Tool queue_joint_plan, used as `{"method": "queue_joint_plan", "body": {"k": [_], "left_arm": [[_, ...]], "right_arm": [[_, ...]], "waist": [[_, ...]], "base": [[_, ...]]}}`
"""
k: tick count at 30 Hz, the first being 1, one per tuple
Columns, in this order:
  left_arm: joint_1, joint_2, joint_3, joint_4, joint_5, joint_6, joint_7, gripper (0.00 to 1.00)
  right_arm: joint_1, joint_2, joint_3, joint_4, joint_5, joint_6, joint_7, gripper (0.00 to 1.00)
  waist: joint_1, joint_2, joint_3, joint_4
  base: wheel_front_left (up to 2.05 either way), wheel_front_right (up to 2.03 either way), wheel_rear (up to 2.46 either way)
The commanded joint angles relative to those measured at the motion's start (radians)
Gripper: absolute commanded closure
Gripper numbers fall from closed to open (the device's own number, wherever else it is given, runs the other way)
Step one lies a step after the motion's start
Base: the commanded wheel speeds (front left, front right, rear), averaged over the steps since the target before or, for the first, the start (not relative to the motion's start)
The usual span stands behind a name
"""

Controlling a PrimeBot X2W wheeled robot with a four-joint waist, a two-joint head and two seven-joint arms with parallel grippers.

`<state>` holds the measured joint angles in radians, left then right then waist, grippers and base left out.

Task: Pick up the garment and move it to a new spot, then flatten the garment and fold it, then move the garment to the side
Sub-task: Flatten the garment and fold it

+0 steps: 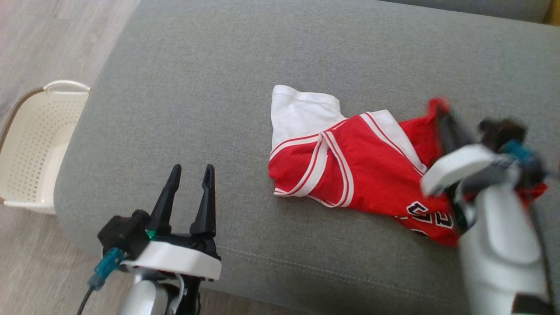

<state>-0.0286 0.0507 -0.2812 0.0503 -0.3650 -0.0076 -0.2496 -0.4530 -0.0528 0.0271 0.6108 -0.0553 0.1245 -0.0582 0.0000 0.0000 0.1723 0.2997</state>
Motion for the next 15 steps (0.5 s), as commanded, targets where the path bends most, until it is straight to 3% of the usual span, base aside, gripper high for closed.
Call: {"method": "queue_joint_plan", "body": {"k": [1,7,10,11,12,15], "left_arm": [[-0.031,0.0,0.022,-0.029,-0.006,-0.001,-0.012,0.0],[-0.039,0.0,-0.006,-0.029,-0.018,-0.001,-0.012,0.0],[-0.038,0.0,-0.012,-0.03,-0.021,0.0,-0.012,0.0],[-0.038,0.0,-0.013,-0.03,-0.022,0.0,-0.012,0.0],[-0.038,0.0,-0.014,-0.03,-0.023,-0.001,-0.012,0.0],[-0.038,0.0,-0.01,-0.028,-0.023,-0.001,-0.012,0.0]], "right_arm": [[-0.077,-0.014,-0.006,-0.046,-0.026,0.006,0.011,1.0],[-0.23,-0.132,-0.195,0.027,-0.078,0.006,0.047,1.0],[-0.256,-0.157,-0.246,0.069,-0.113,0.006,0.045,1.0],[-0.264,-0.166,-0.27,0.089,-0.138,0.006,0.044,0.18],[-0.27,-0.169,-0.297,0.11,-0.16,0.006,0.05,0.0],[-0.281,-0.153,-0.342,0.152,-0.214,0.006,0.026,0.0]], "waist": [[0.0,0.0,-0.002,-0.004],[0.0,0.0,0.0,0.007],[0.0,0.0,0.002,0.012],[0.0,0.0,0.003,0.014],[0.0,0.0,0.003,0.016],[0.0,0.0,-0.002,0.015]], "base": [[0.0,0.0,0.0],[0.0,0.0,0.0],[0.0,0.0,0.0],[0.0,0.0,0.0],[0.0,0.0,0.0],[0.0,0.0,0.0]]}}
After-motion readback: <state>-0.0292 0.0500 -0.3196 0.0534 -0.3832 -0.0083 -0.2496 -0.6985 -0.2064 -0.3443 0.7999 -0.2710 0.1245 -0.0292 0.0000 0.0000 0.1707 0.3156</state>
